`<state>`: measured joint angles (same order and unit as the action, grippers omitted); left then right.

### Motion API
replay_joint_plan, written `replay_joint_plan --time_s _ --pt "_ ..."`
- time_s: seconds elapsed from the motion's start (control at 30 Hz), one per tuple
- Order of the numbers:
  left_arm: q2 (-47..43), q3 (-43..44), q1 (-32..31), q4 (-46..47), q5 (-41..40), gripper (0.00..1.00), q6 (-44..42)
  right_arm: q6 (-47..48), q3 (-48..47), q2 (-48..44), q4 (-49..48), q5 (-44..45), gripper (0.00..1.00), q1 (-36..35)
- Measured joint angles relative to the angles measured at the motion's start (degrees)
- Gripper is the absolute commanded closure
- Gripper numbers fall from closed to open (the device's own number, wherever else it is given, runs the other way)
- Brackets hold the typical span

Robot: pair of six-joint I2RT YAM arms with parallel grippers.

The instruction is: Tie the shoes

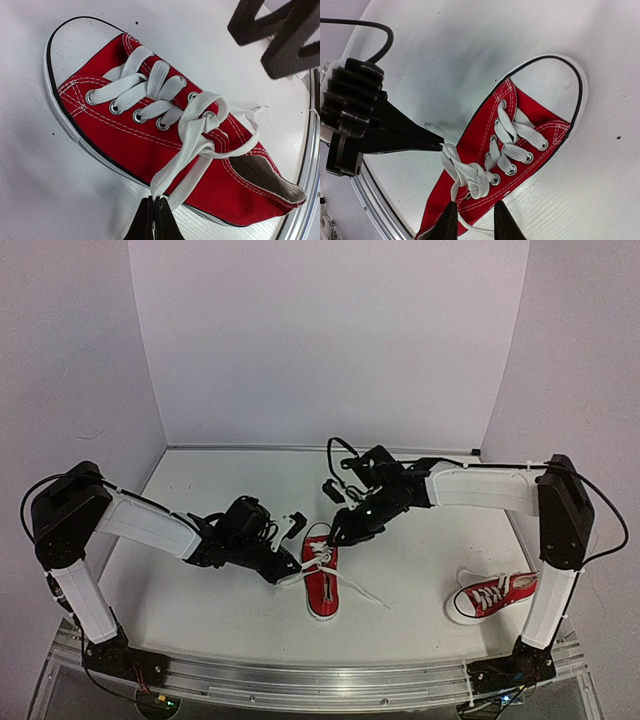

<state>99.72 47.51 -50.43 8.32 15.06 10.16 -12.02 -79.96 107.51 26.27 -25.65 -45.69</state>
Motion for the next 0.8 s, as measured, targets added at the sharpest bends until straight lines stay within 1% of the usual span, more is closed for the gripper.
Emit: replay_joint_plan --time_s 0.13,0.3,0.57,0.8 --pt "0.00 0.00 0.00 0.02 0.40 1.00 -0.26 1.75 -4.35 0.69 3.37 1.86 0.74 0.00" --pt "0.00 0.00 0.00 0.04 0.84 1.00 -0.29 3.62 -9.13 4.23 4.88 1.46 0.75 0.00" --pt "0.00 0.00 0.00 0.10 1.28 1.00 -0.27 5.47 -10.47 10.25 7.12 -0.86 0.77 0.00" --pt "0.00 0.00 0.00 0.11 1.28 1.00 -0.27 6.07 -11.09 11.53 7.88 -2.56 0.80 0.00"
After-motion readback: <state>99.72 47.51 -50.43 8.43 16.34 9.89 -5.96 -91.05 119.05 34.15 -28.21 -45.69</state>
